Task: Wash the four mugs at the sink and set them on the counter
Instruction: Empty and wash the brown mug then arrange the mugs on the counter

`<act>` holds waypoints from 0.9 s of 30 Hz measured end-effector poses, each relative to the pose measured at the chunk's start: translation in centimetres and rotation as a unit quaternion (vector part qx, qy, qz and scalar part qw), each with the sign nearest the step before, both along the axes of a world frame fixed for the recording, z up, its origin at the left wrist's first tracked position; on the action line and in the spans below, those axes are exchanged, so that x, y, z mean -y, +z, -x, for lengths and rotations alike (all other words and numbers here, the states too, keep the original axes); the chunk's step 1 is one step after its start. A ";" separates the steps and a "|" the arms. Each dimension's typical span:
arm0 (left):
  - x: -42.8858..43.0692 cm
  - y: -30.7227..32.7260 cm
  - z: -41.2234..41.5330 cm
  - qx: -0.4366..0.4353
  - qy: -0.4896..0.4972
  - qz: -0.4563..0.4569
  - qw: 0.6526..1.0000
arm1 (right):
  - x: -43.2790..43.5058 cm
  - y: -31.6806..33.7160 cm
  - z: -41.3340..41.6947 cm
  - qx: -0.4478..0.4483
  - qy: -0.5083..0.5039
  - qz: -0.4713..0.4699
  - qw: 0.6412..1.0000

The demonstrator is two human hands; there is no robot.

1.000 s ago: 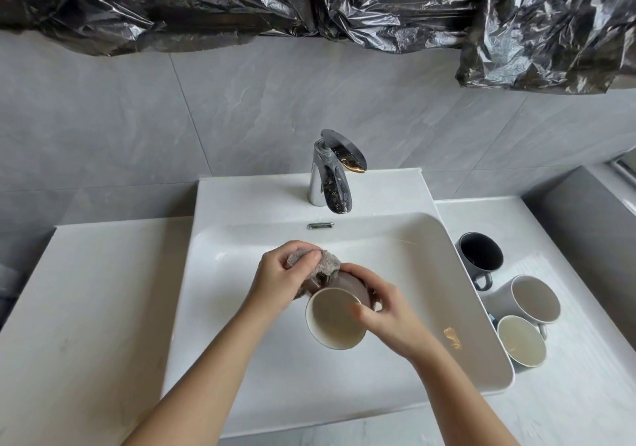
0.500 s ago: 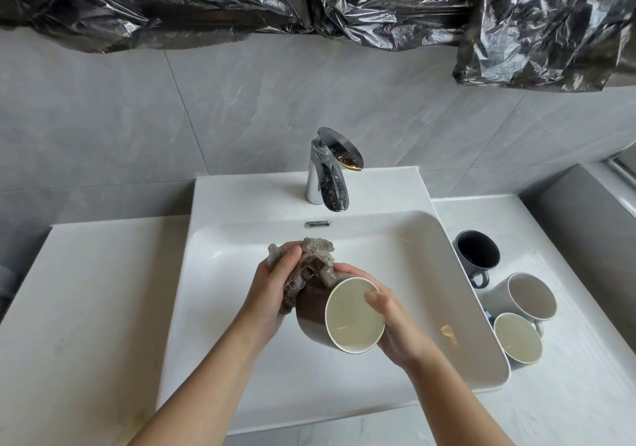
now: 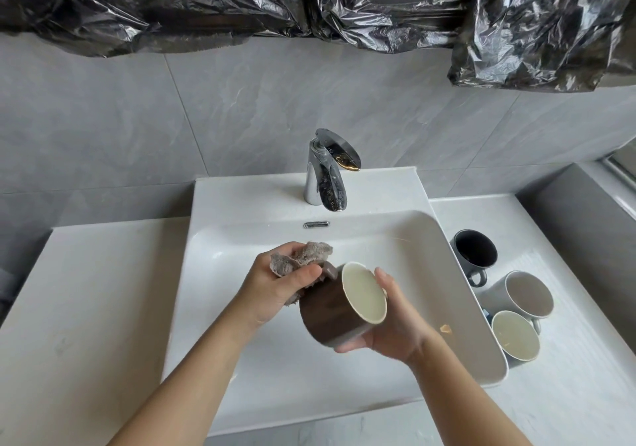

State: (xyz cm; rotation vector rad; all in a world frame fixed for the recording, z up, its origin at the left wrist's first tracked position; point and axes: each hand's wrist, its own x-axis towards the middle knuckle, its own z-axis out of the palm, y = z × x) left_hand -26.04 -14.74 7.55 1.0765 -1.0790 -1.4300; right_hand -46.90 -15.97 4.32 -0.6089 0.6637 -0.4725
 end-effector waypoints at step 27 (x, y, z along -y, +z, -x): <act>0.4 -1.8 0.8 0.136 0.122 -0.011 0.983 | -1.1 -0.4 -2.8 -0.050 -0.160 0.068 0.984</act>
